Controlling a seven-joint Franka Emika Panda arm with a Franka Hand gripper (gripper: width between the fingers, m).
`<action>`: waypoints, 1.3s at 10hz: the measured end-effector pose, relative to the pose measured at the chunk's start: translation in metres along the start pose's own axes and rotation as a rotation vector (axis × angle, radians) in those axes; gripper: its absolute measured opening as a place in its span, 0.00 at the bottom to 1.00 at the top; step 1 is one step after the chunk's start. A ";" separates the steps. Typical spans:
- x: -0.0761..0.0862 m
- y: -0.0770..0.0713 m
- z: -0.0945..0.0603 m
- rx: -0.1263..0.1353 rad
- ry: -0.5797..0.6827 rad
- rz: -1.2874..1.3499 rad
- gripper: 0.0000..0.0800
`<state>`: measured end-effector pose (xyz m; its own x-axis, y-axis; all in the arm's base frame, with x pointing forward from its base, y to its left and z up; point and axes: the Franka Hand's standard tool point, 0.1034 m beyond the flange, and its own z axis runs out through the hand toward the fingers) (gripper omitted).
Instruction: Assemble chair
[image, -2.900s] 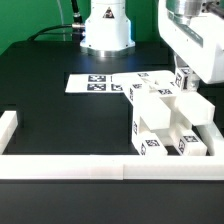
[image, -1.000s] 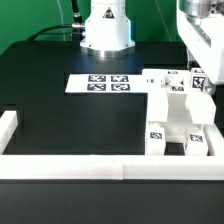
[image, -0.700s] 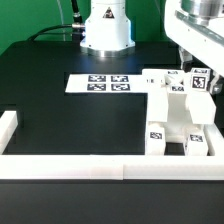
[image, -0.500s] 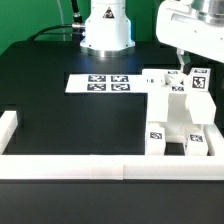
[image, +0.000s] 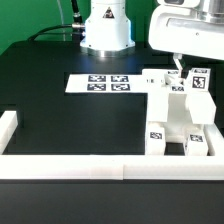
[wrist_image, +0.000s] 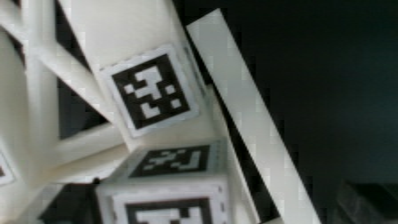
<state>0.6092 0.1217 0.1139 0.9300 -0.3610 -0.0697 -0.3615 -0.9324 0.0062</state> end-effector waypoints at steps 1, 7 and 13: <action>0.000 0.001 0.000 -0.002 0.001 -0.043 0.81; 0.003 0.005 0.002 -0.012 0.015 -0.235 0.66; 0.003 0.006 0.002 -0.012 0.015 -0.167 0.36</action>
Offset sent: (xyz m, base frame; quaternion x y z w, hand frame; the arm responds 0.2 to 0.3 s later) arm -0.0068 -0.0017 0.0003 -0.0005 -0.0038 -0.1233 0.9924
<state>0.6102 0.1152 0.1118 0.9780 -0.2007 -0.0560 -0.2006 -0.9796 0.0072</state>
